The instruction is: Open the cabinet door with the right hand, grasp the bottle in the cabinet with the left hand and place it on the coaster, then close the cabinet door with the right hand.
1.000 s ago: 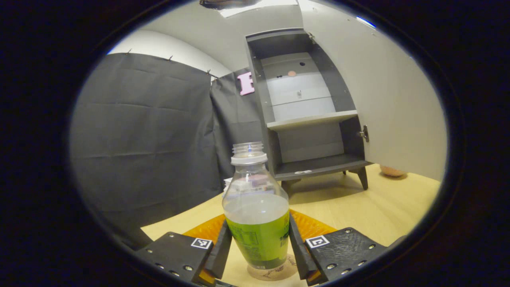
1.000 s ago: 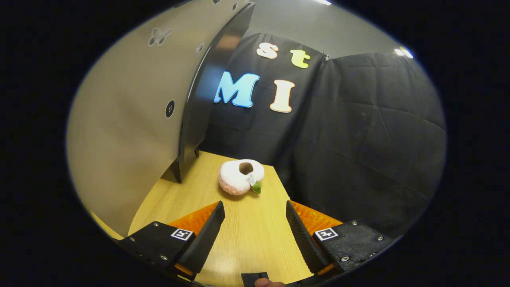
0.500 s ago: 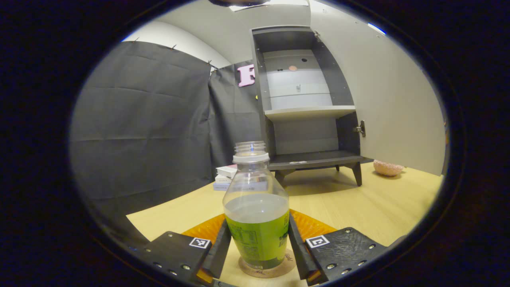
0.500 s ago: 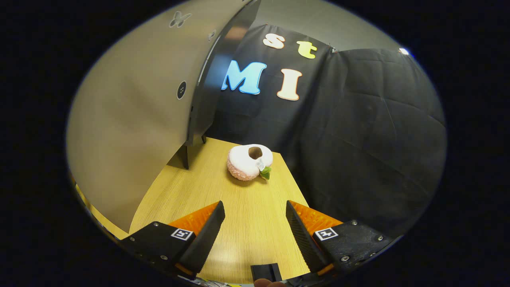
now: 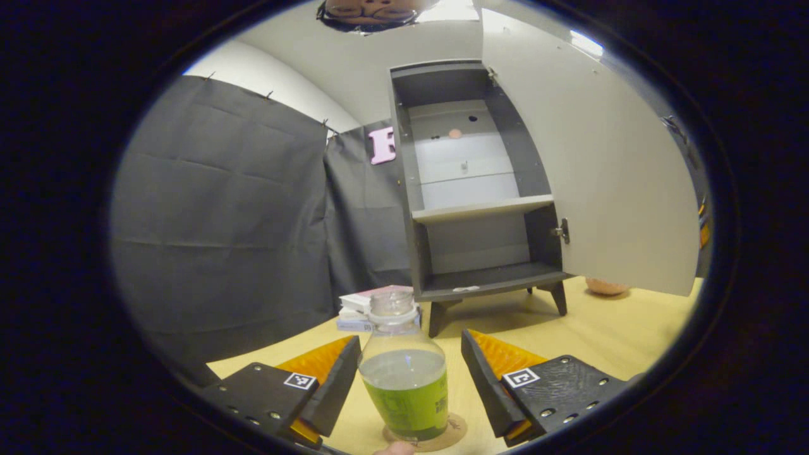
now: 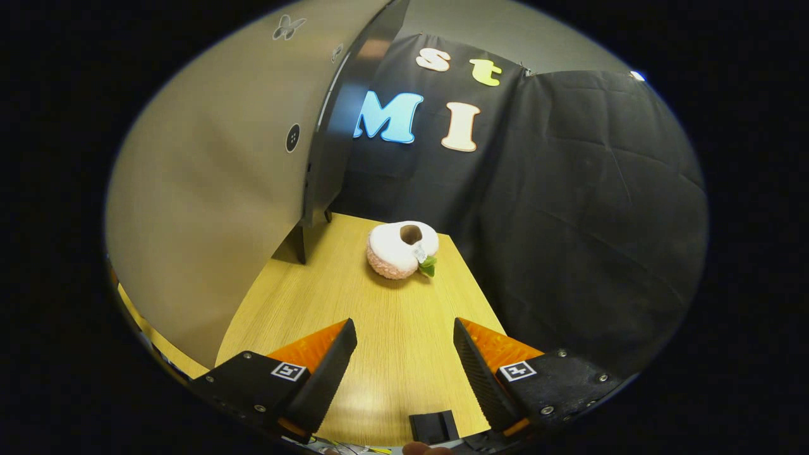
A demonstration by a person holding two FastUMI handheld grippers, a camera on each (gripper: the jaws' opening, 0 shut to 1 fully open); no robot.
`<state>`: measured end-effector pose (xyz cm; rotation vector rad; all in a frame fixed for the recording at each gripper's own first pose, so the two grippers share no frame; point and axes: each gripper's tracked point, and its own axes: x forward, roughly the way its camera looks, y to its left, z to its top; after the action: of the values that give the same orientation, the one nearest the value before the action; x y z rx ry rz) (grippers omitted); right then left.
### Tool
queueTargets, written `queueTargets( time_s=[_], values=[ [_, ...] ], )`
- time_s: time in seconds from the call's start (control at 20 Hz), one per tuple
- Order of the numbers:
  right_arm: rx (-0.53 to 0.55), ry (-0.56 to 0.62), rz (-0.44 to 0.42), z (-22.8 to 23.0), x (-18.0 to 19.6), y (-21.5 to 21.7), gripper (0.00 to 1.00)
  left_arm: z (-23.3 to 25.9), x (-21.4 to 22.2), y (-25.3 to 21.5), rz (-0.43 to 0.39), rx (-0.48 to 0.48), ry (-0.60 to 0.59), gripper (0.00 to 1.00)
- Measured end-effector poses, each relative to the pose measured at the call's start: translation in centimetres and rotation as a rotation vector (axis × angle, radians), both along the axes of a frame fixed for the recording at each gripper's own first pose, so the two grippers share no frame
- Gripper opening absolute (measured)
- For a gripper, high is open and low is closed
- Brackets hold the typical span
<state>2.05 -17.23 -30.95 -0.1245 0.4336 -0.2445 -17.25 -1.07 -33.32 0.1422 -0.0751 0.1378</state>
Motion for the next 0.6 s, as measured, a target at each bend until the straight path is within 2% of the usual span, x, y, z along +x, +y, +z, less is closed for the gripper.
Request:
queueTargets(
  time_s=[0.35, 0.6],
  values=[
    [0.001, -0.037, -0.015, 3.0, 0.2, -0.9, 0.96, 4.6, 0.4, 1.1, 0.025, -0.022, -0.028, 0.9],
    [0.045, -0.091, -0.045, 6.8, 0.9, -2.0, 0.95, 8.6, 0.3, 0.9, 0.021, -0.021, -0.039, 0.91]
  ],
)
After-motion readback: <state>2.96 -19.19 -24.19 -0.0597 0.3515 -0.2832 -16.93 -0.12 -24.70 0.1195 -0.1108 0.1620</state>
